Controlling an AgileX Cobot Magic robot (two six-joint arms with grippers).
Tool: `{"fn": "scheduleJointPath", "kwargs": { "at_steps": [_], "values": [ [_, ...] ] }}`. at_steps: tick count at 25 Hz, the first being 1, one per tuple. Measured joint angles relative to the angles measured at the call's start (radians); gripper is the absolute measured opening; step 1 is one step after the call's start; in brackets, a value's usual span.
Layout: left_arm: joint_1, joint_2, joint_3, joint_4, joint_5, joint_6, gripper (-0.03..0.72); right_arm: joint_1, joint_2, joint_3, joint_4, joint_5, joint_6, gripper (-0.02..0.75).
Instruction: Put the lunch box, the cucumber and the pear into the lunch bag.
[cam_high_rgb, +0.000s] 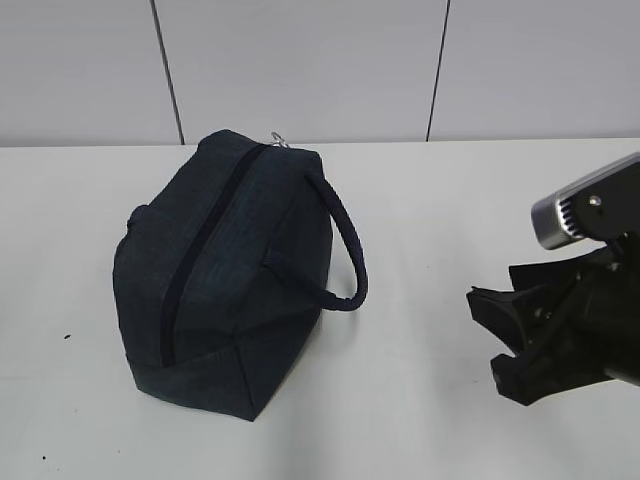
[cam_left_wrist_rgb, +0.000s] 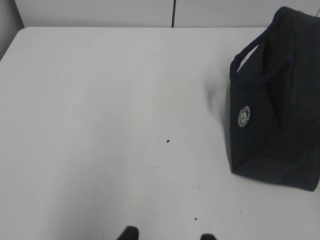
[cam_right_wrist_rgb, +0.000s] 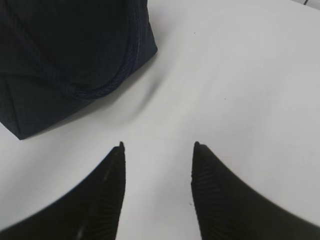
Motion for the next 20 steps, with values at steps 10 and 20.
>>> {"fn": "scheduleJointPath", "kwargs": {
  "at_steps": [10, 20],
  "values": [
    [0.0, 0.0, 0.0, 0.0, -0.003, 0.0, 0.238, 0.0, -0.066, -0.066, 0.002, -0.069, -0.133, 0.35],
    [0.0, 0.0, 0.0, 0.0, -0.004, 0.0, 0.238, 0.0, -0.108, -0.079, 0.004, -0.107, -0.156, 0.35]
  ]
}}
